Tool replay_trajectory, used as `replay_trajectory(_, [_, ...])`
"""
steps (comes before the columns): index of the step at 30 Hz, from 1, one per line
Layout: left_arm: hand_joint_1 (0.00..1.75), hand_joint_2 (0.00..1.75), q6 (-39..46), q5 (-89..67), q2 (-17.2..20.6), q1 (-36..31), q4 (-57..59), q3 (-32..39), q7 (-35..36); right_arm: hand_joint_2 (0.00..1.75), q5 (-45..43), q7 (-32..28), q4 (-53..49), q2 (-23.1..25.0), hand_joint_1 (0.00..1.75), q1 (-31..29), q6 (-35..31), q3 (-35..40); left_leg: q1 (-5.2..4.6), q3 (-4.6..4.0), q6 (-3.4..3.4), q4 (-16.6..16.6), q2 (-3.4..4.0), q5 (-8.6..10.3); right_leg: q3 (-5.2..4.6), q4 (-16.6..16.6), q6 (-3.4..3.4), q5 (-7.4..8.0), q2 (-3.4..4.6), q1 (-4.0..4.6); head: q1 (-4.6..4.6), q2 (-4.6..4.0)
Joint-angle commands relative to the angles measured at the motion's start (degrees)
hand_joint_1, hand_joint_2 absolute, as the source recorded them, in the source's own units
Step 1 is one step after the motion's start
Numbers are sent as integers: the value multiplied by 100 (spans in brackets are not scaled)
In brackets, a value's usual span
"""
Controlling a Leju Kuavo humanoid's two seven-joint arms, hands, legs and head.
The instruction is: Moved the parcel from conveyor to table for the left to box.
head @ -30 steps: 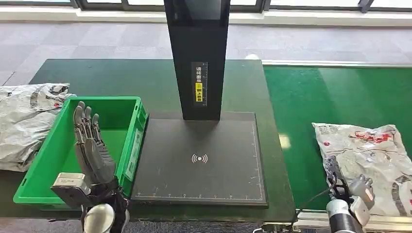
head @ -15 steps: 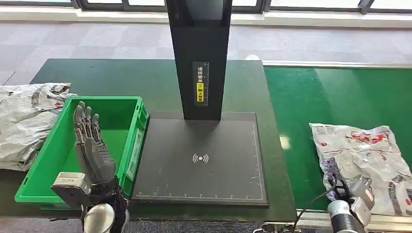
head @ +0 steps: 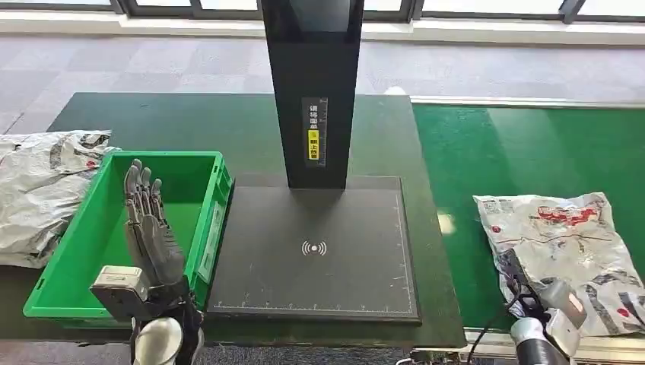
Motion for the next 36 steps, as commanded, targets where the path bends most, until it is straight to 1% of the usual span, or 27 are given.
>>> replay_trajectory(1, [0,0,3,21,125,42,87,270,-67,175,-510,-413,-2711,1146,175,524,41,324,0,7,-9,-10,38,-5,-13,0,-15,2,30,1,-2,0])
replay_trajectory(3, [0,0,-9,0,86,-35,101,274,-13,175,-587,-434,-2845,1159,175,680,-19,363,3,12,-10,-13,19,-3,-5,-3,-17,-3,10,5,-2,0])
replay_trajectory(6, [0,0,-20,-6,78,-84,134,271,26,175,-597,-488,-2845,1154,175,710,-42,362,3,7,-7,-9,-6,-1,-3,-1,-15,-8,-10,6,-2,0])
replay_trajectory(9, [0,0,-55,20,95,-112,177,285,32,175,-551,-542,-2938,1192,175,713,-24,435,6,14,-7,-15,17,-3,2,-8,-19,-3,11,10,-2,0])
replay_trajectory(12, [0,0,-122,57,73,-82,152,331,-4,175,-571,-595,-3197,1250,175,786,-19,564,2,3,-8,-9,12,-2,-11,1,-15,-4,10,4,-2,0])
replay_trajectory(14, [0,0,-145,44,38,-89,131,361,-14,175,-947,-903,-3465,1342,175,823,-239,597,1,0,-8,-8,8,-1,-13,3,-15,-5,6,3,-2,0])
replay_trajectory(17, [0,0,-127,41,20,-100,152,351,-14,175,-1286,-1095,-3698,1407,175,855,-415,585,2,4,-9,-10,18,-4,-11,1,-18,-4,11,4,-2,0])
replay_trajectory(18, [0,0,-131,50,18,-89,161,354,-22,175,-1420,-1209,-3745,1424,175,855,-492,576,-1,0,-8,-8,10,-3,-15,6,-15,-6,7,1,-2,0])
replay_trajectory(23, [0,0,-146,65,28,-63,182,357,-42,175,-1506,-1307,-3791,1417,175,866,-597,550,2,7,-8,-12,11,-3,-9,-1,-16,-6,7,4,-2,0])
replay_trajectory(24, [0,0,-147,69,33,-60,190,357,-53,175,-1597,-1405,-3816,1423,175,865,-680,549,3,11,-8,-16,13,-3,-4,-6,-18,-5,5,6,-2,0])
replay_trajectory(25, [0,0,-145,78,49,-64,215,344,-70,175,-1842,-1625,-3862,1425,175,875,-714,610,0,4,-7,-11,7,-2,-10,0,-14,-6,3,3,-2,0])
replay_trajectory(26, [0,0,-149,89,55,-70,231,339,-81,175,-2015,-1783,-3895,1435,175,884,-667,651,2,10,-7,-14,13,-3,-4,-6,-16,-4,7,5,-2,0])
replay_trajectory(27, [0,0,-179,104,67,-108,294,331,-102,175,-2461,-2253,-4053,1512,175,915,-546,777,0,5,-7,-11,9,-2,-9,0,-14,-6,6,2,-2,0])
replay_trajectory(28, [0,0,-203,116,64,-159,366,330,-118,175,-2720,-2547,-4221,1602,175,966,-364,959,1,7,-8,-12,15,-3,-9,-1,-16,-4,10,4,-2,0])
replay_trajectory(29, [0,0,-249,127,66,-259,475,312,-133,175,-3029,-2952,-4497,1771,175,1038,-64,1301,1,11,-9,-17,23,-2,-8,-4,-19,-2,16,3,-2,0])
replay_trajectory(30, [0,0,-269,136,65,-319,548,308,-138,175,-3172,-3006,-4603,1838,175,1081,190,1534,1,10,-10,-16,22,-2,-8,-3,-20,-3,16,4,-2,0])
replay_trajectory(31, [0,0,-323,150,63,-444,668,292,-139,175,-3354,-3040,-4734,1910,175,1149,334,2019,3,7,-11,-12,28,-3,-13,1,-20,-2,22,5,-2,0])
replay_trajectory(32, [0,0,-311,154,46,-527,741,294,-138,175,-3397,-2982,-4768,1967,175,1180,362,2336,1,1,-11,-9,28,-2,-21,7,-19,-2,23,3,-2,0])
replay_trajectory(33, [0,0,-377,168,68,-597,811,256,-126,175,-3691,-3120,-4704,1957,175,1172,853,2697,1,-3,-11,-7,27,-2,-24,9,-18,-1,24,3,-2,0])
replay_trajectory(34, [0,0,-397,176,50,-680,893,249,-122,175,-3562,-3175,-4578,2033,175,1154,993,3121,3,1,-13,-11,37,-1,-23,7,-21,2,33,5,-2,0])
replay_trajectory(35, [0,0,-442,195,32,-755,956,224,-126,175,-3574,-3137,-4387,2134,175,1108,941,3538,6,7,-15,-16,44,0,-19,1,-26,5,37,9,-2,0])
replay_trajectory(36, [0,0,-485,222,-10,-845,1048,214,-122,175,-3881,-3328,-4029,2220,175,981,1394,4062,5,11,-17,-21,46,3,-18,0,-27,6,38,9,-2,0])
